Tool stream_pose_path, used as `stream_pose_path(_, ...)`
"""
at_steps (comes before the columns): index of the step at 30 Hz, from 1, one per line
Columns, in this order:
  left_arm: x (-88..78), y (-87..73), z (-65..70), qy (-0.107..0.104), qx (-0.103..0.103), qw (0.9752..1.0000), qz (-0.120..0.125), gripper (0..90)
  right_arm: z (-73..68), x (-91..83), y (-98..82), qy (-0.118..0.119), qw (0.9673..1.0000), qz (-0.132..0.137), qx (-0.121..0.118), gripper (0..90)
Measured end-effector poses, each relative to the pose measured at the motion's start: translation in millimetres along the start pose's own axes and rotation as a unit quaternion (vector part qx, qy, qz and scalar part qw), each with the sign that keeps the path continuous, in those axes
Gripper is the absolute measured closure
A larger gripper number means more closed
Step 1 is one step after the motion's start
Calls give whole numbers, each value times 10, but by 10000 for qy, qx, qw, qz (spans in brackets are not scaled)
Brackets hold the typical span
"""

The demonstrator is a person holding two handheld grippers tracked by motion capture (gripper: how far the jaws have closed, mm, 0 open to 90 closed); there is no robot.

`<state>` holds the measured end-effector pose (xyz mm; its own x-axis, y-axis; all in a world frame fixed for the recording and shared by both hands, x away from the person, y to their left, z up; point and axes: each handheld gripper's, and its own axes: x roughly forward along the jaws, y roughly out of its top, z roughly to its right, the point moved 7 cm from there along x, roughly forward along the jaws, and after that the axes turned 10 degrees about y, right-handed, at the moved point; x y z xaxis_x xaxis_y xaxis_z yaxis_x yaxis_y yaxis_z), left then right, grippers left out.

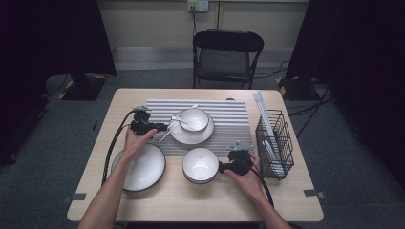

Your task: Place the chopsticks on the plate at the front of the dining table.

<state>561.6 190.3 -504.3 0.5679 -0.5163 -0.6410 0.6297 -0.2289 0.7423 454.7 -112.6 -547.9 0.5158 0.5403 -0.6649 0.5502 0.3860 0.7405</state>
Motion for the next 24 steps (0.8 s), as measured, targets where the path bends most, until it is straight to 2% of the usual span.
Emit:
stream_pose_path(3,-38,-6,-10,-19,0,10000,-22,700,-1,0,0,1,10000,-1,7,175)
stream_pose_path(5,-79,6,-9,-42,-33,10000,56,706,-1,0,0,2,10000,-1,7,175)
stream_pose_path(14,-209,-68,-8,-38,90,9999,115,730,-2,0,0,2,10000,-4,12,174)
stream_pose_path(16,-252,-89,13,-84,70,9998,190,733,-1,0,0,0,10000,-5,12,175)
stream_pose_path(17,-274,-103,23,-97,119,9997,196,737,-2,0,0,0,10000,-4,12,174)
stream_pose_path(19,-299,-129,17,7,166,9997,181,752,-2,1,1,-11,10000,-3,23,174)
stream_pose_path(20,-315,-141,13,-16,143,9997,185,761,-2,1,1,-14,10000,-4,25,174)
stream_pose_path(21,-326,-148,5,6,186,9997,153,768,-3,1,1,-18,10000,-3,27,173)
stream_pose_path(23,-366,-156,17,-78,248,9995,162,791,-3,2,1,-23,10000,-5,31,173)
stream_pose_path(24,-381,-158,13,-33,254,9995,187,790,-3,2,1,-23,10000,-5,31,173)
